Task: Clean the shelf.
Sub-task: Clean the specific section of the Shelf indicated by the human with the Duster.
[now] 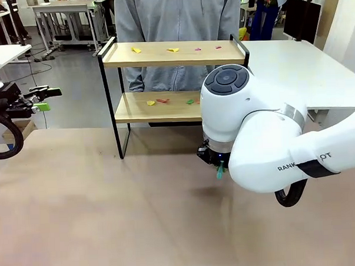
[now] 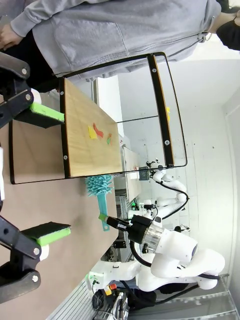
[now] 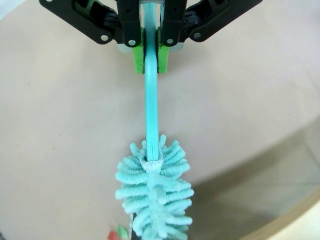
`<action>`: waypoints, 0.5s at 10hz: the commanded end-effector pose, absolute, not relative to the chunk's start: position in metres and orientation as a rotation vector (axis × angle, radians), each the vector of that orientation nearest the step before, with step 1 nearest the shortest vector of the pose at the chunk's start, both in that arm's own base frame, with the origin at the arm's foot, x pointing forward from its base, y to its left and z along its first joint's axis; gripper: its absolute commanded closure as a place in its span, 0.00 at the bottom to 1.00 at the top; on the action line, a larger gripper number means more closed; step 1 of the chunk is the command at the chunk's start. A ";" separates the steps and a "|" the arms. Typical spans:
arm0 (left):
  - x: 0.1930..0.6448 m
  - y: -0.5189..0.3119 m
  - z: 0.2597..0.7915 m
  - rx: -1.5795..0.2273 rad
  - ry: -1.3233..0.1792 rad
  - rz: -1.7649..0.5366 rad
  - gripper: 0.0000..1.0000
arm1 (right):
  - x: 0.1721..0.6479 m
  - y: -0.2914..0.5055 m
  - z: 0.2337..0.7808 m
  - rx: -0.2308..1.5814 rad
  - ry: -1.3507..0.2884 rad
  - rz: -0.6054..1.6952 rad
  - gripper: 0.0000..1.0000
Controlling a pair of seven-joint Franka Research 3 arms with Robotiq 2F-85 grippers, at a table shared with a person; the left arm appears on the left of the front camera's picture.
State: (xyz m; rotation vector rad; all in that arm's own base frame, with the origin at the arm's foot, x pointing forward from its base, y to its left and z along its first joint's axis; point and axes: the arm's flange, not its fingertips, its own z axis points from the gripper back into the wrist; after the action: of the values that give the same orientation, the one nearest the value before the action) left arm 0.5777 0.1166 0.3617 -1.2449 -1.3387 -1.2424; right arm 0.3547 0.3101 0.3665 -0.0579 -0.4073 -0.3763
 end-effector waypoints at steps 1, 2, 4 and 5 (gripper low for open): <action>0.577 0.116 0.365 -1.239 -1.351 -1.253 0.00 | 0.352 0.314 0.370 -0.050 -0.418 -0.375 0.87; 0.577 0.116 0.365 -1.239 -1.351 -1.253 0.00 | 0.346 0.310 0.377 0.016 -0.426 -0.337 0.87; 0.577 0.116 0.365 -1.239 -1.351 -1.253 0.00 | 0.325 0.299 0.391 0.142 -0.465 -0.247 0.87; 0.577 0.116 0.365 -1.239 -1.351 -1.253 0.00 | 0.318 0.296 0.396 0.191 -0.464 -0.212 0.87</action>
State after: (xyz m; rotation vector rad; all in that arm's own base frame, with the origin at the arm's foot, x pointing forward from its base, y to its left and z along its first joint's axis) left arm 0.5777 0.1166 0.3616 -1.2450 -1.3386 -1.2423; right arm 0.3319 0.3144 0.3903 0.1167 -0.4803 -0.2705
